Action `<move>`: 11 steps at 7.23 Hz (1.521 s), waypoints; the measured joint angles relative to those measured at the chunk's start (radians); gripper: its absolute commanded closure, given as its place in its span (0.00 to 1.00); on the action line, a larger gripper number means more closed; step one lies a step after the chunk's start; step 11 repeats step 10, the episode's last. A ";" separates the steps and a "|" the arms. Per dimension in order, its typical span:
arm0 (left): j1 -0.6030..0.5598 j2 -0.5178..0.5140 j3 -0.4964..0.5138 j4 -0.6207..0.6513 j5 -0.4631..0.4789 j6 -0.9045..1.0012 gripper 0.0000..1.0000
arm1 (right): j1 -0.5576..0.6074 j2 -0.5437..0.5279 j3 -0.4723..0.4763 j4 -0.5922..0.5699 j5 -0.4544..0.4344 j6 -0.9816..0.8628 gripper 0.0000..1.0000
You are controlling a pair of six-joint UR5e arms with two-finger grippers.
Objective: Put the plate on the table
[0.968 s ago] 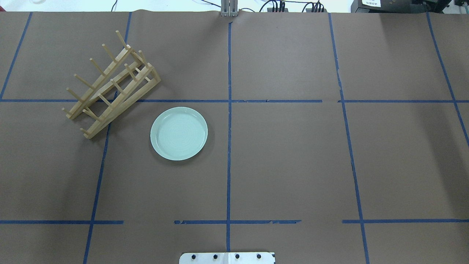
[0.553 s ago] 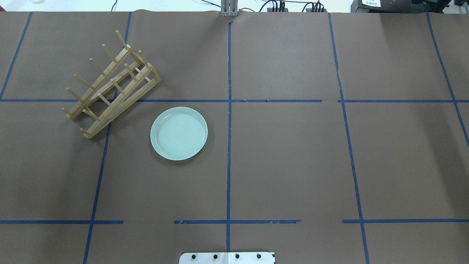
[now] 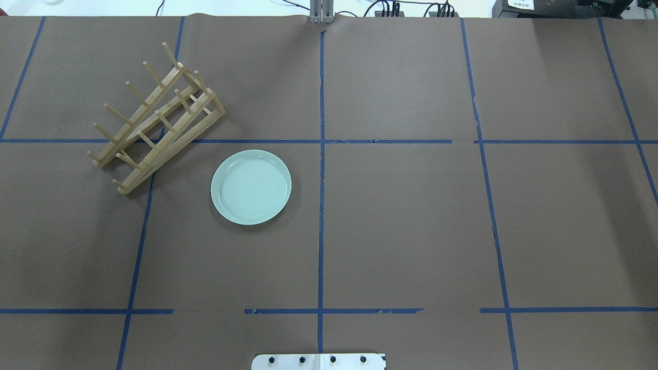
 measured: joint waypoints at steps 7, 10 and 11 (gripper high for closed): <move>0.027 0.002 0.010 0.001 -0.004 0.000 0.00 | 0.001 0.000 0.000 0.000 0.000 0.000 0.00; 0.027 0.003 0.011 0.003 -0.004 0.003 0.00 | 0.001 0.000 0.000 0.000 0.000 0.000 0.00; 0.027 0.003 0.011 0.003 -0.004 0.003 0.00 | 0.001 0.000 0.000 0.000 0.000 0.000 0.00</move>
